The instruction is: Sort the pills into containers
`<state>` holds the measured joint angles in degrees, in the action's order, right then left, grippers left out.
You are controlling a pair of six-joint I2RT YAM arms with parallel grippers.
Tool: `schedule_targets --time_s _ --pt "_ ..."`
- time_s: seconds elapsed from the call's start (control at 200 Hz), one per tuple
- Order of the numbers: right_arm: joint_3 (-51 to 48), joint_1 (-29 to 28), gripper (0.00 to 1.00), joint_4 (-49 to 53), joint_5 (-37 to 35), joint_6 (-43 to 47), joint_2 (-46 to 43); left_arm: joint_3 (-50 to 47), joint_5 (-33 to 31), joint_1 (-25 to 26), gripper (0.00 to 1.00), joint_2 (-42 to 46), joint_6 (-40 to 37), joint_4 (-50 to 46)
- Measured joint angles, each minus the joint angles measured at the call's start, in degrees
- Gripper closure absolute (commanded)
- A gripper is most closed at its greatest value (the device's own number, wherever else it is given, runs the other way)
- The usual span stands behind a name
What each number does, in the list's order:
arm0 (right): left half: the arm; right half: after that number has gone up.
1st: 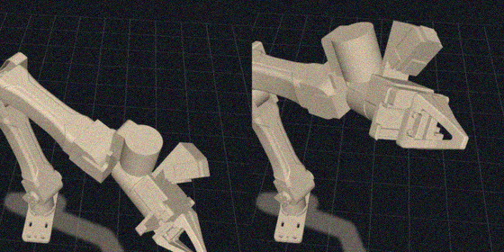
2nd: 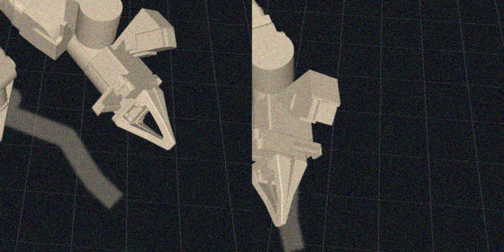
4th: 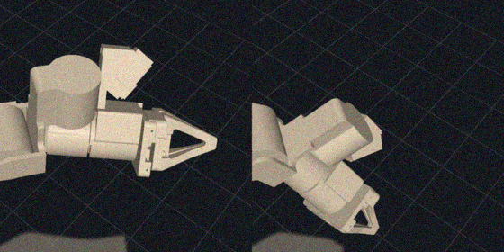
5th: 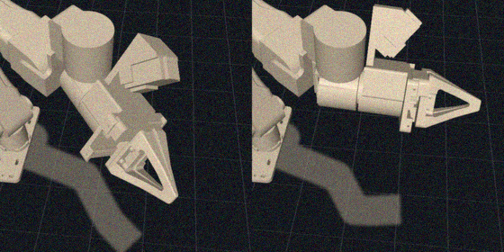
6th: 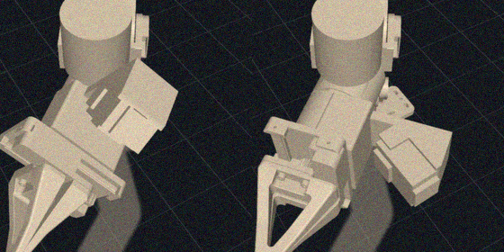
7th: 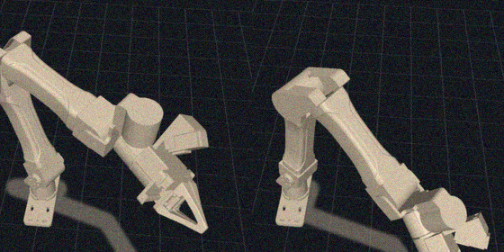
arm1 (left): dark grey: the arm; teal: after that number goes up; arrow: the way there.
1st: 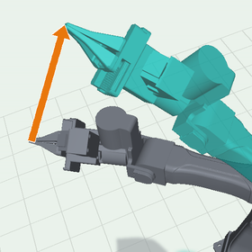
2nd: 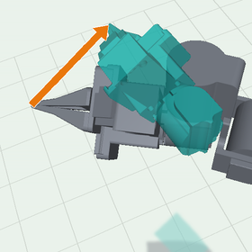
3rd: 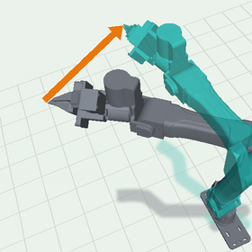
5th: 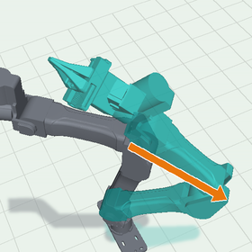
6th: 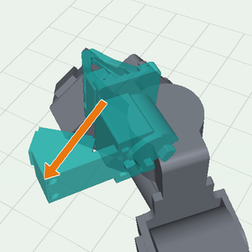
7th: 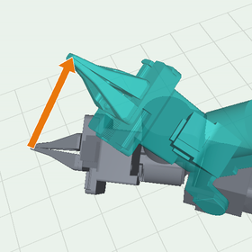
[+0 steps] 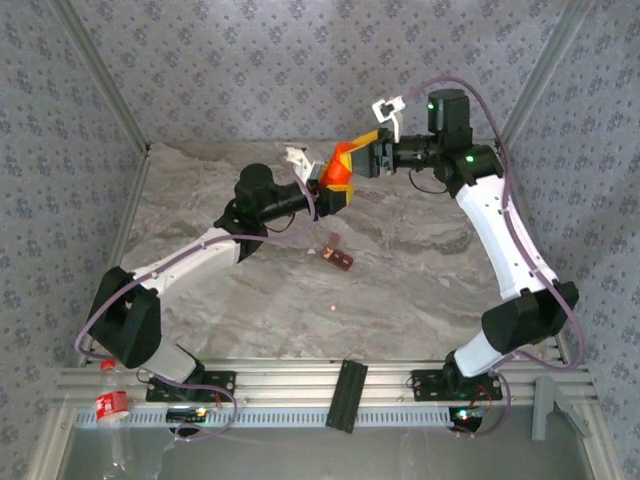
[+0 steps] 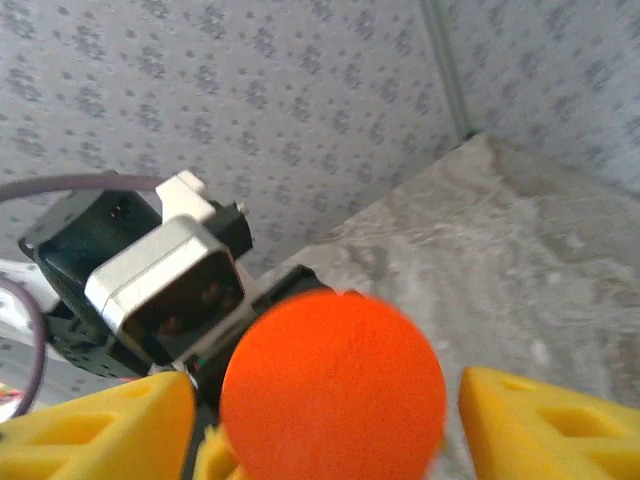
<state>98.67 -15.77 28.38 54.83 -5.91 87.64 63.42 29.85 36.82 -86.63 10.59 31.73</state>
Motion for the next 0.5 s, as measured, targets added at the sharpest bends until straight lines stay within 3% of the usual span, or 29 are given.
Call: schedule_targets --time_s 0.055,0.185,0.5 --pt "-1.7 0.9 0.15 -1.9 -2.2 -3.2 -2.3 0.0 -1.5 -0.5 1.0 0.0 -0.1 -0.1" --pt "-3.9 1.2 0.13 -4.7 -10.7 -12.1 -7.5 0.0 -4.2 -1.0 1.0 0.0 -0.7 -0.2" --pt "-3.9 -8.7 0.09 -0.7 -33.2 -21.2 -7.7 0.0 -6.6 -0.3 1.0 0.0 -3.5 -1.4"
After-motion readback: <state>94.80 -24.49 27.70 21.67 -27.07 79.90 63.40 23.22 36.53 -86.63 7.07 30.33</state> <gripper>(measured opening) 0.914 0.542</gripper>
